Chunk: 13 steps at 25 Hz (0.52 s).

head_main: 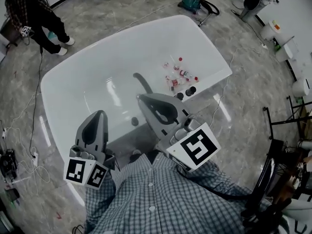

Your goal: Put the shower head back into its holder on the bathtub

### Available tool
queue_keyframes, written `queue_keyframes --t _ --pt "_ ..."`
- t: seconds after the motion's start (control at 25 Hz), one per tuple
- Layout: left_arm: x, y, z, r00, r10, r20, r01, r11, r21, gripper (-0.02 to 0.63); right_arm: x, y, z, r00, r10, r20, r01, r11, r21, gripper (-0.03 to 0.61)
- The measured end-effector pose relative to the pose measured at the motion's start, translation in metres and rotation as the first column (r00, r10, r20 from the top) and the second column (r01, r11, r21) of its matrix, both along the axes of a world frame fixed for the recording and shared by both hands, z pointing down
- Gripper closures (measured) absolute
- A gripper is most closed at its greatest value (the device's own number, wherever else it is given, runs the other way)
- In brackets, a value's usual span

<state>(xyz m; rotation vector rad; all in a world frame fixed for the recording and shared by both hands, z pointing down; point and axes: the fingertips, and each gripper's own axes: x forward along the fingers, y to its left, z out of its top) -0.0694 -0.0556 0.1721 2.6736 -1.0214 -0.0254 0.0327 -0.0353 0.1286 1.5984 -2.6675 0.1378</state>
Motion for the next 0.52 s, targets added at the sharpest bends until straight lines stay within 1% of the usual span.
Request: queue_keyframes --t 0.16,0.36,0.52 --pt "0.003 -0.002 0.002 1.0 0.01 -0.006 -0.01 1.0 -0.002 0.603 0.004 -0.001 0.001 1.0 0.015 -0.006 -0.015 1.0 0.0 0.563" --pt "0.012 0.009 -0.001 1.0 0.008 -0.002 -0.008 1.0 0.004 0.603 0.012 0.006 -0.012 1.0 0.002 -0.017 -0.001 0.998 0.067 0.563" --pt "0.017 0.013 -0.001 1.0 0.001 -0.008 -0.001 1.0 -0.003 0.603 0.018 0.011 -0.013 1.0 -0.003 -0.018 0.004 0.998 0.069 0.563"
